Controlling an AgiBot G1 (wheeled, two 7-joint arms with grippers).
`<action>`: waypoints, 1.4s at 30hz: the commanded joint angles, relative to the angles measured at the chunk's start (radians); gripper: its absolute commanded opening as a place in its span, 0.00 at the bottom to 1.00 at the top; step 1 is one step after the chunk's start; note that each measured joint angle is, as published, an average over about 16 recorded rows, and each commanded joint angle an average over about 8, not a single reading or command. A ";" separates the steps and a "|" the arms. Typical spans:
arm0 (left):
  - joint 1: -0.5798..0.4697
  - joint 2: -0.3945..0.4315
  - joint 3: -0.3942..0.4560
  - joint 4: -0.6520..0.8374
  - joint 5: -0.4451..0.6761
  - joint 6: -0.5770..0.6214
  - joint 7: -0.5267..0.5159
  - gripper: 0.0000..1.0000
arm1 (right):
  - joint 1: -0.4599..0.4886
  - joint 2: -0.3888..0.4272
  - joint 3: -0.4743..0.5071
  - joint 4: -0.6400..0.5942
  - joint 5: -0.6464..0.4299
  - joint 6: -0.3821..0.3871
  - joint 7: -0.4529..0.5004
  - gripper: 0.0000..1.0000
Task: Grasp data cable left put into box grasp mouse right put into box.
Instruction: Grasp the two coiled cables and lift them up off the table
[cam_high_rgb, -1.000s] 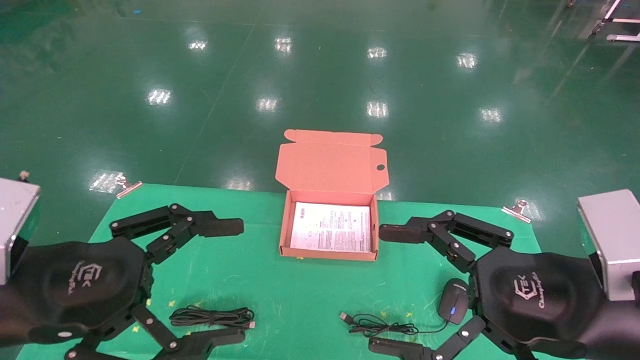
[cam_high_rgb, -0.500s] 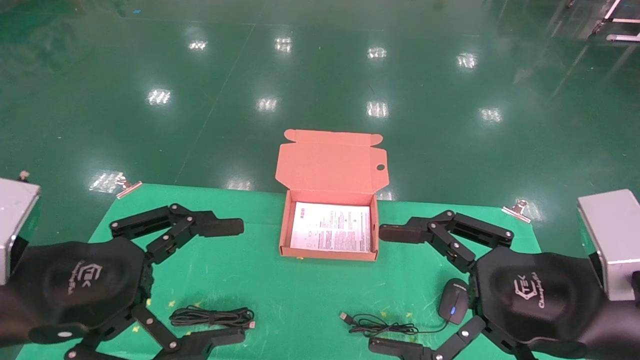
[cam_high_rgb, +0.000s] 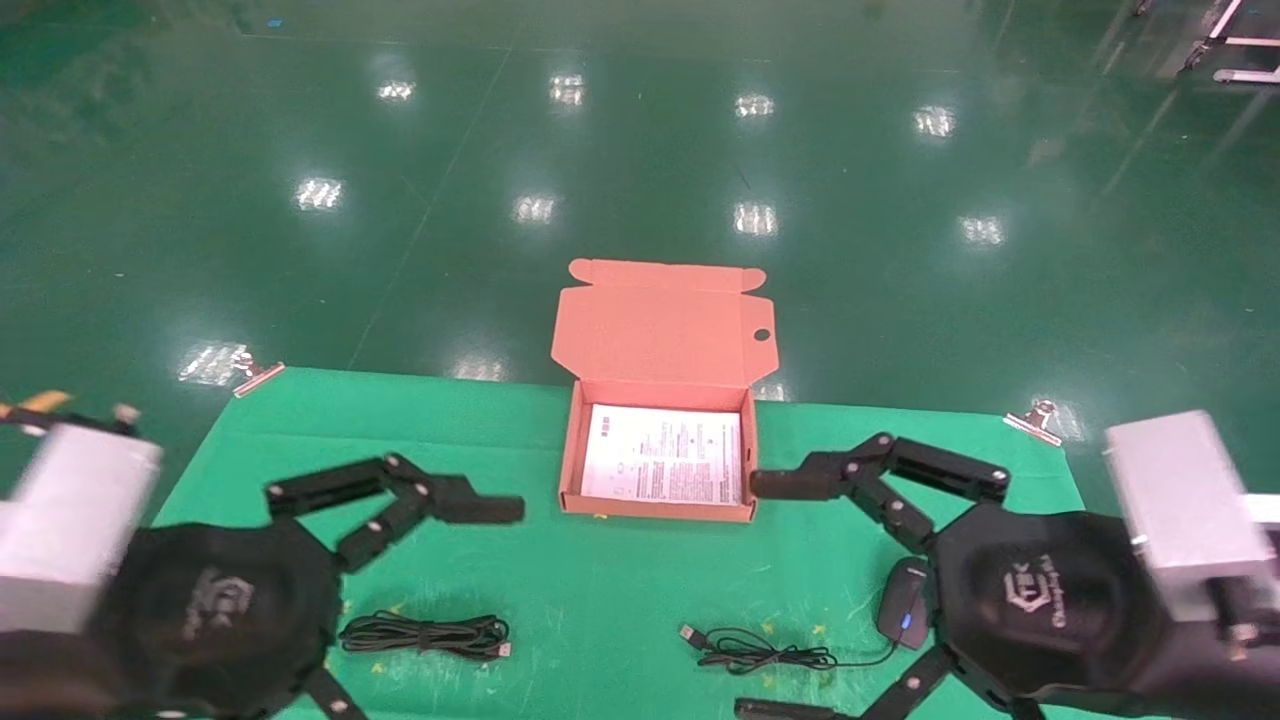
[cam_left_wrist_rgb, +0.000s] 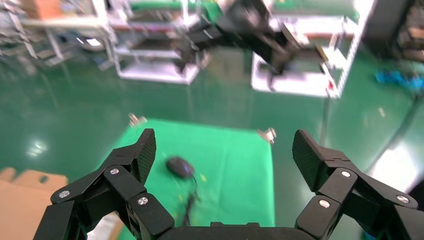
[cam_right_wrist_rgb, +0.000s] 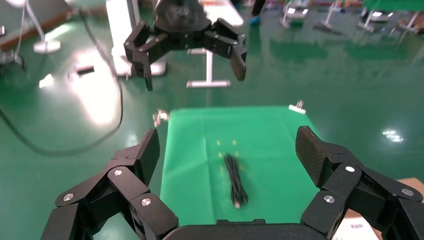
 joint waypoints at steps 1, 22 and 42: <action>-0.023 0.007 0.020 -0.005 0.037 0.013 0.002 1.00 | 0.024 -0.005 -0.012 -0.003 -0.031 -0.008 -0.005 1.00; -0.285 0.148 0.363 -0.026 0.639 0.001 0.029 1.00 | 0.304 -0.061 -0.385 0.041 -0.571 -0.030 -0.245 1.00; -0.276 0.268 0.528 0.012 1.100 -0.141 -0.065 1.00 | 0.289 -0.198 -0.535 0.013 -0.965 0.155 -0.254 1.00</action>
